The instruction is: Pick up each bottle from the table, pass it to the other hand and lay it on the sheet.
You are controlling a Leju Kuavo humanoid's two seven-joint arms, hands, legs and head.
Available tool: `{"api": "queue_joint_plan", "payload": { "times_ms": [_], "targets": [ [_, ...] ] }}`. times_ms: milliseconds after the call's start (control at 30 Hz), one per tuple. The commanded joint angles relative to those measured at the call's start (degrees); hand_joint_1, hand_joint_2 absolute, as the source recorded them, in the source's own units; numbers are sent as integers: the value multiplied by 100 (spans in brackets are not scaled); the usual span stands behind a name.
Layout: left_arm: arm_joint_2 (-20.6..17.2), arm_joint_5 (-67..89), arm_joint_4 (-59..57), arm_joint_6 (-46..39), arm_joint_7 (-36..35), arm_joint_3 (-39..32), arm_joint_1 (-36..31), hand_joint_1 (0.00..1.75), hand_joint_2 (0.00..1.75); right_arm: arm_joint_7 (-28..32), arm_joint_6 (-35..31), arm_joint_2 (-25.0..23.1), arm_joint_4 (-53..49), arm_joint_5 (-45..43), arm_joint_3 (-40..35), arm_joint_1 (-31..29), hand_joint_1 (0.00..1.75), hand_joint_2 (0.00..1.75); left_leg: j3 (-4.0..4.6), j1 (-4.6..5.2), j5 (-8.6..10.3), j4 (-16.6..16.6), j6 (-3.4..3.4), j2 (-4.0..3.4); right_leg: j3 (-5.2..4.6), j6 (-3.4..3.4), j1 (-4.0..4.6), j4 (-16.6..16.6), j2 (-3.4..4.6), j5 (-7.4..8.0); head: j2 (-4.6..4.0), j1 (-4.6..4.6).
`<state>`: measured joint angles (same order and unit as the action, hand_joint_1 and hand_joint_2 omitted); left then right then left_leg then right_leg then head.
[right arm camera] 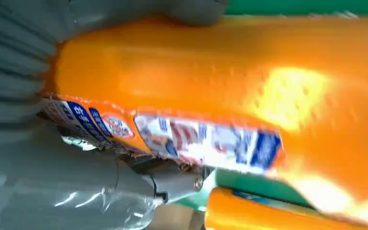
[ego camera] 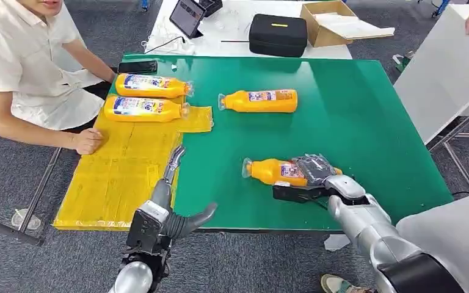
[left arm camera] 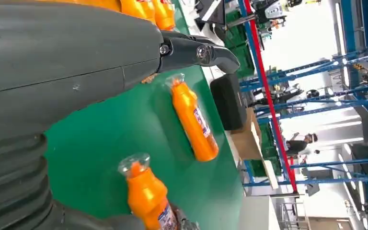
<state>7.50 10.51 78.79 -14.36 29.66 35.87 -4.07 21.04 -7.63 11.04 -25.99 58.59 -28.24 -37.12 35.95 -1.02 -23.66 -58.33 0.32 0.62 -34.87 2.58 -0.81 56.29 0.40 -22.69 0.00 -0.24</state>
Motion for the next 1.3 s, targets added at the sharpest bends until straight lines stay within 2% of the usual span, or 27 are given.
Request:
{"api": "queue_joint_plan", "payload": {
  "times_ms": [33, 233, 300, 500, 633, 733, 933, 967, 1033, 1233, 1300],
  "targets": [
    [-131, -32, -173, 47, 24, 141, -103, 0, 175, 799, -12, -238, -317, -1078, 617, 664, 175, 175, -24, -5, -3, 13, 2, 10, 32, -12, 8, -15, -18, -6, 0, 0],
    [4, -1216, -291, 699, -269, -255, 135, 0, 175, 1228, -173, -673, -1368, -2313, 1265, 1114, 175, 175, -18, -8, -10, 5, -4, -24, 13, -9, 10, -5, 17, 3, 0, 0],
    [-14, -1254, -350, 718, -256, -254, 132, 0, 175, 1182, -142, -673, -1544, -2351, 1228, 1184, 175, 175, -44, -5, -12, 22, -5, -47, 26, -28, 11, -14, 30, 5, 0, -2],
    [61, -1557, -383, 790, -411, -363, 174, 0, 175, 1295, -114, -690, -1633, -2570, 1357, 1235, 175, 175, -16, -11, -8, 6, -4, -21, 5, -22, 13, -2, 15, 7, 0, -2],
    [47, -2314, -866, 957, -575, -411, 230, 0, 175, 1465, 6, -889, -2771, -3297, 1474, 1671, 175, 175, -16, -9, -7, 10, -3, -27, 8, -24, 10, -5, 22, 8, 2, 0],
    [33, -2955, -1133, 1464, -788, -273, 164, 0, 175, 1422, -41, -995, -3169, -3444, 1263, 1720, 162, 175, -5, -5, -9, 9, -6, -32, -5, -25, 7, 0, 29, 7, 0, 0],
    [24, -3006, -1150, 1467, -771, -202, 118, 0, 175, 1368, -27, -987, -3138, -3515, 1177, 1682, 162, 175, 6, -6, -11, 7, -4, -24, -18, -25, 8, 2, 20, 3, 0, 0],
    [16, -2995, -1156, 1472, -771, -175, 102, 0, 175, 1449, 53, -982, -3146, -3561, 1143, 1683, 157, 175, 20, -8, -5, 5, -5, -18, -29, -20, 8, 1, 18, 8, 0, -2],
    [46, -3039, -1343, 1569, -844, -77, -25, 0, 175, 1536, 320, -1083, -3186, -3635, 930, 1643, 157, 175, 9, -6, -9, 5, -2, -21, -17, -24, 8, 1, 16, 3, 0, -2],
    [271, -3368, -2118, 1733, -833, 82, -524, 0, 175, 1358, 638, -1390, -2962, -3717, -23, 1323, 175, 175, 6, -3, -12, 5, -3, -41, -18, -30, 5, 6, 34, 5, 0, 0],
    [291, -3379, -2130, 1757, -783, 100, -581, 0, 175, 1350, 698, -1440, -2902, -3716, -155, 1283, 168, 175, 24, -7, -6, 3, -7, -34, -35, -25, 8, 5, 32, 11, 0, -2]
  ]
}}
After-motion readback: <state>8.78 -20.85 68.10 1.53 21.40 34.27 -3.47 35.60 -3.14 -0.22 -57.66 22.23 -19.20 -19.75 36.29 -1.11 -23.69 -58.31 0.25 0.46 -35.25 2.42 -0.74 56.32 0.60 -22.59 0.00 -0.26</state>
